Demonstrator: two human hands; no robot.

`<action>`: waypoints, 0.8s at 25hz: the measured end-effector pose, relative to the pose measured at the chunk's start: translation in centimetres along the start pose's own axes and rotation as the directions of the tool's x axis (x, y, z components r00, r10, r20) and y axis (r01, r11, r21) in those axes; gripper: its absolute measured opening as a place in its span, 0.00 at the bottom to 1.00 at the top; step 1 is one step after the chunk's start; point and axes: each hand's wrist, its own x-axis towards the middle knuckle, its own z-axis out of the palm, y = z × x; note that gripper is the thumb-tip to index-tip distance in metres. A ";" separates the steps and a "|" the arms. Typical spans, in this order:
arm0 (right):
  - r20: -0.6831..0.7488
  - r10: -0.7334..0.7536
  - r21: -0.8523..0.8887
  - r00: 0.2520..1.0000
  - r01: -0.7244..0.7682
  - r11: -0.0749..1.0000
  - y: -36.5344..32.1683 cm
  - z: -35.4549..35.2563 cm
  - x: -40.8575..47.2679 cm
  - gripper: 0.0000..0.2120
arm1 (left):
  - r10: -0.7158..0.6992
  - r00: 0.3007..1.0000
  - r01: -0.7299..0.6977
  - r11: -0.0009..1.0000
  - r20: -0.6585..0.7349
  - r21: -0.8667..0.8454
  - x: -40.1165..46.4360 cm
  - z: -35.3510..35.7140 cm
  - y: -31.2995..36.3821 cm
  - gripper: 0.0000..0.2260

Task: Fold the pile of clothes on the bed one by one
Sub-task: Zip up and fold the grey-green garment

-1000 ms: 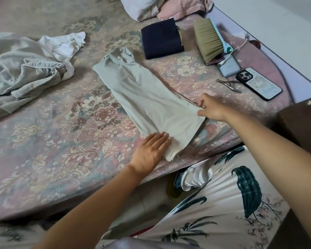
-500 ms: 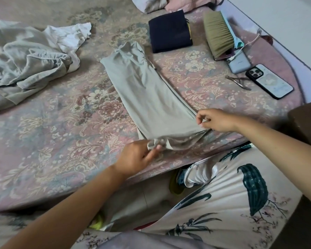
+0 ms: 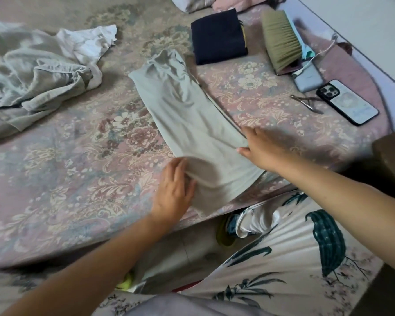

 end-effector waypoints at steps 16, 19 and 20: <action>0.357 0.167 0.621 0.919 -0.367 0.693 3.1 -0.5 -0.4 0.09 | -0.610 0.349 0.796 -0.206 0.711 -0.569 -0.8 0.6 7.1 0.08; 0.375 0.167 0.800 0.912 -0.410 0.438 3.3 -1.6 -1.6 0.03 | -0.533 0.413 0.764 -0.238 0.738 -0.599 -1.3 0.4 7.1 0.09; 0.375 0.176 0.820 0.910 -0.414 0.395 3.6 -1.7 -1.7 0.04 | -0.511 0.418 0.777 -0.227 0.751 -0.587 -1.6 0.4 7.1 0.08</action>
